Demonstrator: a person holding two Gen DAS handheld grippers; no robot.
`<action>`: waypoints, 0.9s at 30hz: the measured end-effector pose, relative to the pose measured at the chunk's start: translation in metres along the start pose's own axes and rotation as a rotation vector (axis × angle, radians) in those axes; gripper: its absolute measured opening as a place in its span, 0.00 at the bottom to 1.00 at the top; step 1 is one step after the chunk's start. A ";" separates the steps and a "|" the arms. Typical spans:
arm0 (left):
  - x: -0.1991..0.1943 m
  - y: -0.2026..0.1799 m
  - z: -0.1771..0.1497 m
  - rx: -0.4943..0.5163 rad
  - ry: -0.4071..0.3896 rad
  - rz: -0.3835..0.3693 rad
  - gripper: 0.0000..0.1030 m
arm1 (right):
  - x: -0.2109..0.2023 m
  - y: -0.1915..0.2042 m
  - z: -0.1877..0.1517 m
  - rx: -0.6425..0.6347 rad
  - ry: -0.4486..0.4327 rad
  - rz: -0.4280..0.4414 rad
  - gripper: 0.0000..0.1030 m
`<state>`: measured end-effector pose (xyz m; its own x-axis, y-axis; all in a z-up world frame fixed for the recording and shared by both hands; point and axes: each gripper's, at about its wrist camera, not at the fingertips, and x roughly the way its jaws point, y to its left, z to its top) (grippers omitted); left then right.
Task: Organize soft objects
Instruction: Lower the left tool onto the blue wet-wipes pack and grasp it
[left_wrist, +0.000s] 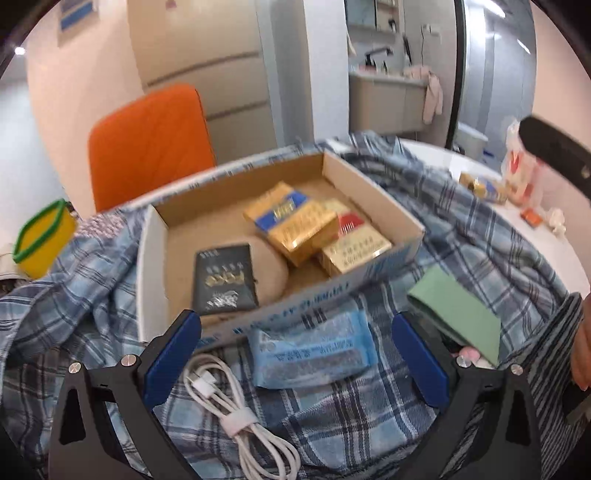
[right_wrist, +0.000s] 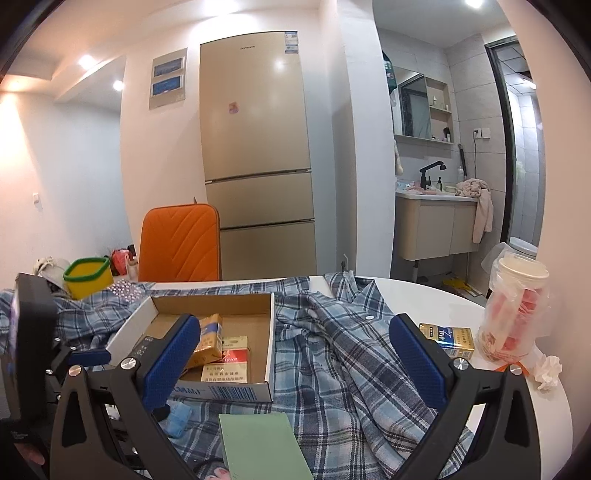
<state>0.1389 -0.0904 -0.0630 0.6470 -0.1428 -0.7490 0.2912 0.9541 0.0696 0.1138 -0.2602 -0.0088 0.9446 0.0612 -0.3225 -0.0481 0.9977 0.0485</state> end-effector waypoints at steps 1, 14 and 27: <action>0.004 -0.002 0.000 0.007 0.021 -0.001 1.00 | 0.001 0.001 -0.001 -0.003 0.003 -0.001 1.00; 0.025 0.003 -0.008 -0.026 0.132 -0.038 0.73 | 0.012 -0.001 -0.005 -0.002 0.058 -0.014 1.00; 0.004 0.007 -0.012 -0.029 0.046 -0.056 0.69 | 0.028 -0.007 -0.010 0.020 0.165 0.042 1.00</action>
<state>0.1350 -0.0816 -0.0728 0.5967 -0.1844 -0.7810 0.3046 0.9524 0.0079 0.1374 -0.2648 -0.0276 0.8754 0.1089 -0.4709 -0.0786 0.9934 0.0835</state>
